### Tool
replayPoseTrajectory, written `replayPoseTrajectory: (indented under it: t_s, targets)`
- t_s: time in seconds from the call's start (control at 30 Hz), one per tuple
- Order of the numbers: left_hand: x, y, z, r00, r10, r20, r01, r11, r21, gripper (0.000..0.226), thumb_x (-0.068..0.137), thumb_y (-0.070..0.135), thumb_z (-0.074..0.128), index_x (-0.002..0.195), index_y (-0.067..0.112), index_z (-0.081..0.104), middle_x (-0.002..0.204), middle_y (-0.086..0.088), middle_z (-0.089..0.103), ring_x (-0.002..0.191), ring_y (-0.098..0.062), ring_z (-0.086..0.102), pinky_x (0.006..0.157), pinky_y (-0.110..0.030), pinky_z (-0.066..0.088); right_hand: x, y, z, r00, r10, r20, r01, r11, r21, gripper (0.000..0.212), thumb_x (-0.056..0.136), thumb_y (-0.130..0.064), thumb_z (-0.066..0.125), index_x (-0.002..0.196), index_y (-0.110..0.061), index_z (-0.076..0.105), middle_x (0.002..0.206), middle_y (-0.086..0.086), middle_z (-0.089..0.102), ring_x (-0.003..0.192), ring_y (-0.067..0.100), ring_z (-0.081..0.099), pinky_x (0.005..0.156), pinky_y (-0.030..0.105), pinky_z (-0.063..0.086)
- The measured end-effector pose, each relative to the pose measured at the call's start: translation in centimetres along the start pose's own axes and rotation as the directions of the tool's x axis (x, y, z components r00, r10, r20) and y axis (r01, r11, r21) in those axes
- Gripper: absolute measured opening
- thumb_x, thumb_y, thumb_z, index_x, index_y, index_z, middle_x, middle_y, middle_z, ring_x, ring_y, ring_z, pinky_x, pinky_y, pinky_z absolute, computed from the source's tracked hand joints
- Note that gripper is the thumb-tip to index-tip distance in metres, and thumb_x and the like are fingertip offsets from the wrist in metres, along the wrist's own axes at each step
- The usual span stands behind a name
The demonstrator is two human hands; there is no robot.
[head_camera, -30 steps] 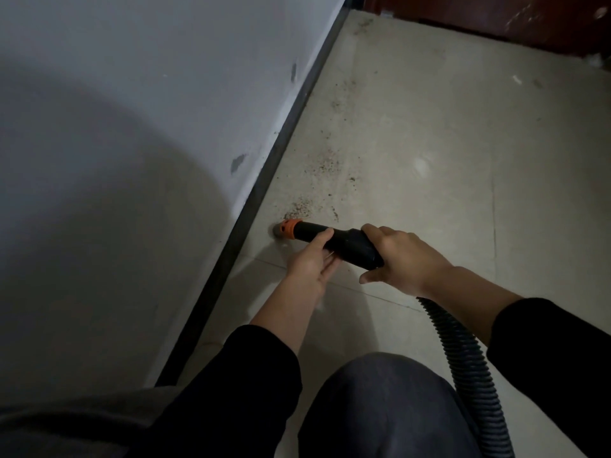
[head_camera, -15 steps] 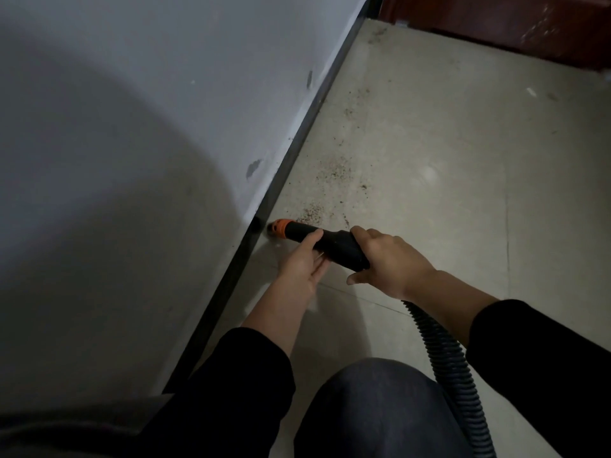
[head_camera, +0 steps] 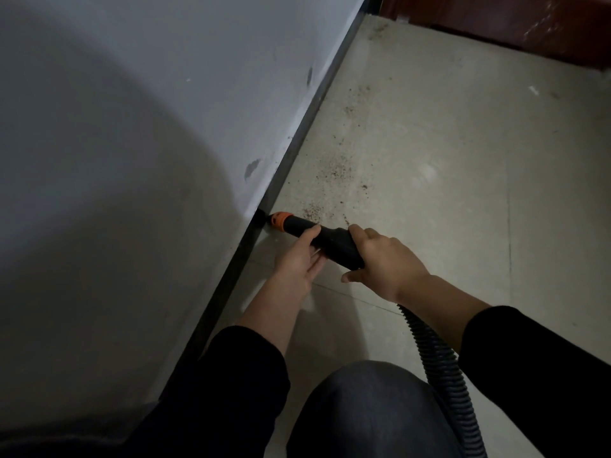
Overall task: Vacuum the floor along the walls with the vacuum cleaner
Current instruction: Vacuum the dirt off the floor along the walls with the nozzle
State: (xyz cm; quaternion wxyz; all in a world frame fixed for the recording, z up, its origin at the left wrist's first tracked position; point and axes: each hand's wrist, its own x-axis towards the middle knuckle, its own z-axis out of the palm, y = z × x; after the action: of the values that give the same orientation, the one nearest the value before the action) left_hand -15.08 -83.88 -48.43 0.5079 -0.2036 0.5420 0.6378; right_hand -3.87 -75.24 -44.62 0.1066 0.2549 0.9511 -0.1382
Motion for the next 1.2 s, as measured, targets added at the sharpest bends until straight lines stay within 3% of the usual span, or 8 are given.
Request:
replayPoseTrajectory:
  t_s: [0.1,0.9,1.2]
  targets:
    - [-0.1,-0.2,0.5,1.000,-0.002,0.011,0.002,1.000,0.006,0.043,0.092,0.022,0.067,0.130,0.004,0.056,0.122,-0.014,0.065,0.079,-0.010,0.063,0.053,-0.016,0.054,-0.2,0.4,-0.3,1.000,0.009,-0.003,-0.009,1.000,-0.008,0.068,0.083,-0.041,0.072,0.133,-0.013,0.036,0.119,0.010,0.054,0.098,0.031,0.059,0.073,0.032,0.043]
    - [-1.9,-4.7,5.5,0.996,-0.056,0.073,0.054,0.998,0.028,0.041,0.091,0.018,0.069,0.126,0.001,0.057,0.114,-0.016,0.068,0.080,-0.013,0.067,0.056,-0.018,0.057,-5.1,5.5,-1.2,0.994,0.108,-0.001,-0.108,0.994,-0.006,0.064,0.081,-0.041,0.074,0.129,-0.016,0.040,0.111,0.008,0.056,0.092,0.029,0.058,0.072,0.033,0.044]
    - [-3.0,-5.0,3.7,0.999,-0.040,-0.022,0.038,0.997,-0.068,0.043,0.087,0.015,0.072,0.124,-0.002,0.057,0.104,-0.016,0.069,0.078,-0.016,0.067,0.052,-0.019,0.057,-5.1,4.9,-1.1,0.998,0.006,0.069,-0.010,0.999,0.048,0.061,0.080,-0.041,0.075,0.125,-0.017,0.043,0.107,0.006,0.056,0.093,0.028,0.057,0.080,0.041,0.049]
